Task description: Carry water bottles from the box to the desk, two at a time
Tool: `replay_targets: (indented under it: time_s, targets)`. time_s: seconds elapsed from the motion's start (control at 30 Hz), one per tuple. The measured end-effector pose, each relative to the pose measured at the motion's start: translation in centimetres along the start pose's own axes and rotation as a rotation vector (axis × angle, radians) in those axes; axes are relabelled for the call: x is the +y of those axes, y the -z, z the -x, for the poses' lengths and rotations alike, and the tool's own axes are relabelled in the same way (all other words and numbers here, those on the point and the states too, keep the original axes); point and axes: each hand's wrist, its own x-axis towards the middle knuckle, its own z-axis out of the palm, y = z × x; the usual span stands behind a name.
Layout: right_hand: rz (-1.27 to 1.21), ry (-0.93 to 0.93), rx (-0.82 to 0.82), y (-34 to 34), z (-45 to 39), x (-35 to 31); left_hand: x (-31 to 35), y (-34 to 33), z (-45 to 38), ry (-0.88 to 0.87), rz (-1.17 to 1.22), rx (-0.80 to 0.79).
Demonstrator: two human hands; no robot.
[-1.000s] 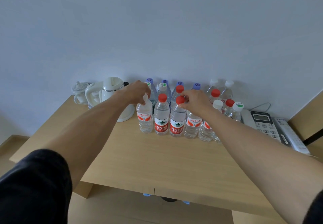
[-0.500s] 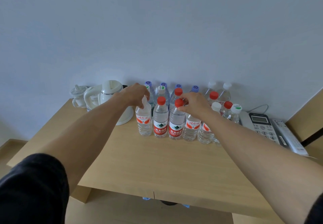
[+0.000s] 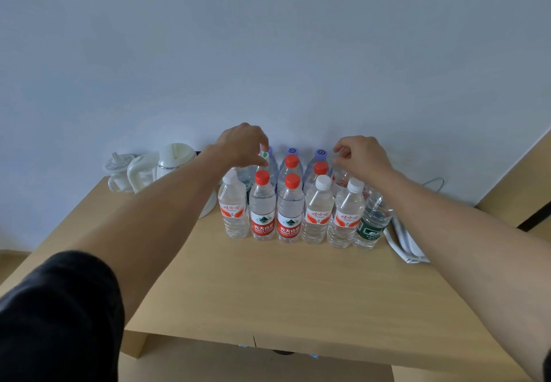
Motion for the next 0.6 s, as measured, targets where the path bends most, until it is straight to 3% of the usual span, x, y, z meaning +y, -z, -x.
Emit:
replay_targets:
  time_s: [0.3, 0.6]
  targets:
    - [0.139, -0.089, -0.105, 0.2, -0.8, 3.1, 4.9, -3.6, -4.1, -0.009, -0.017, -0.028]
    - [0.125, -0.109, -0.117, -0.4, -1.4, 3.3, 5.1, -3.9, -5.3, 0.039, 0.021, -0.008]
